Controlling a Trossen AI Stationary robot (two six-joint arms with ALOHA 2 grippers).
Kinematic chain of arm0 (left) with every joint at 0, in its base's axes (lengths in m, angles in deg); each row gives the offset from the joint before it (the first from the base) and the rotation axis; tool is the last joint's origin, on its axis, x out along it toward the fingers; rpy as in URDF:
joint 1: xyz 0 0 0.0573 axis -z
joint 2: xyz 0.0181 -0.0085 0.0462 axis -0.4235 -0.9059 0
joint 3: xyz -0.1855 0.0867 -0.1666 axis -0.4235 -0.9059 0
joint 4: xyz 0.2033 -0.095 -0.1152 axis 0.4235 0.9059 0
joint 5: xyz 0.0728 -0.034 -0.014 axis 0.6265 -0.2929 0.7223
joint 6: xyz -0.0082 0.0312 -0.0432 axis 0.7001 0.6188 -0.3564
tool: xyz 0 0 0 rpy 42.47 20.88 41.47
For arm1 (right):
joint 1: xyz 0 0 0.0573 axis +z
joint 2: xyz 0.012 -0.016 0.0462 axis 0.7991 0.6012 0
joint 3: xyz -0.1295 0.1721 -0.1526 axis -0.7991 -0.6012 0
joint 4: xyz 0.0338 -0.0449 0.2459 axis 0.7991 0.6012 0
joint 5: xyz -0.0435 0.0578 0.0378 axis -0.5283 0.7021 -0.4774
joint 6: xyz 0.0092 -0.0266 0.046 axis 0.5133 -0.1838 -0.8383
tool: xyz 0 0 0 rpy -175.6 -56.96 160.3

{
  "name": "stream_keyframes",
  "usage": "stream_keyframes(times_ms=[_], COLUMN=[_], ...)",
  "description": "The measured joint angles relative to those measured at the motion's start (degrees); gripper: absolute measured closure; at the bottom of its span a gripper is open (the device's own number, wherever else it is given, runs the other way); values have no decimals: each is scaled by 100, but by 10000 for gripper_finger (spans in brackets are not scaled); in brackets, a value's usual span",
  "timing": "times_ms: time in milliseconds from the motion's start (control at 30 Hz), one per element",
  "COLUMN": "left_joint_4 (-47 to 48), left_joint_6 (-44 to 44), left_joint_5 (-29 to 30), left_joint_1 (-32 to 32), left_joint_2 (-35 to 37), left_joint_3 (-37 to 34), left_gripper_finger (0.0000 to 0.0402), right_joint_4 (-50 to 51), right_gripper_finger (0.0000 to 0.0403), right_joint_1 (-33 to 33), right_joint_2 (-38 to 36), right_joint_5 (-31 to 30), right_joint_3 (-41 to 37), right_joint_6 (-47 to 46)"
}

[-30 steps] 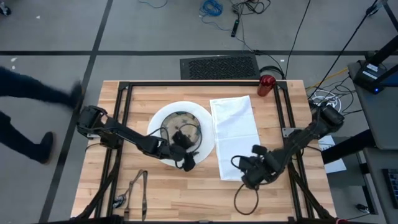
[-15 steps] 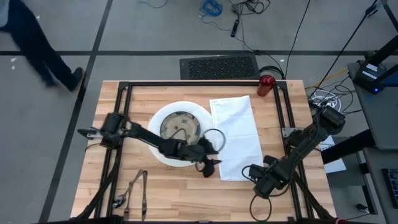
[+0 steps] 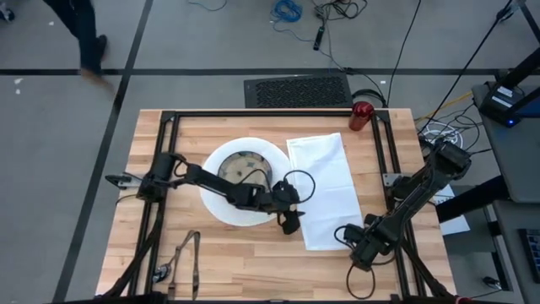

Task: Set table place
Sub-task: Fold the white napkin

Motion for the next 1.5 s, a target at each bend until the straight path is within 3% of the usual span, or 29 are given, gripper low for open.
stream_keyframes(times_ms=[133, 233, 333, 500, 733, 1067, 1233, 1500], left_joint_4=[565, 1080, 1562, 2998, 4542, 6560, 6557, 6387], left_joint_6=[48, 190, 347, 444, -9, -615, -765, -827], left_joint_5=[6, 143, 675, 2074, 2702, 2682, 2684, 2861], left_joint_1=[-195, -324, -412, -389, -224, 249, 575, 895], left_joint_2=[215, 544, 924, 1623, 2037, 1982, 1986, 1989], left_joint_3=[-15, -34, -13, -45, -46, -48, -48, -48], left_gripper_finger=[201, 201, 201, 201, 201, 201, 201, 201], right_joint_4=[333, 596, 857, 825, 145, -2407, -2923, -2938], right_gripper_finger=[403, 403, 403, 403, 403, 387, 336, 292], right_joint_1=[0, -33, -247, -1163, -2821, -5064, -6129, -6989], right_joint_2=[-352, -557, -665, -720, -723, -708, -394, 767], right_joint_5=[-104, -814, -1751, -2017, -2608, -2132, -1367, -1218], right_joint_3=[278, 359, 356, 358, 358, 362, 430, 1177], right_joint_6=[14, 320, 737, 1700, 3700, 6811, 7218, 7950])
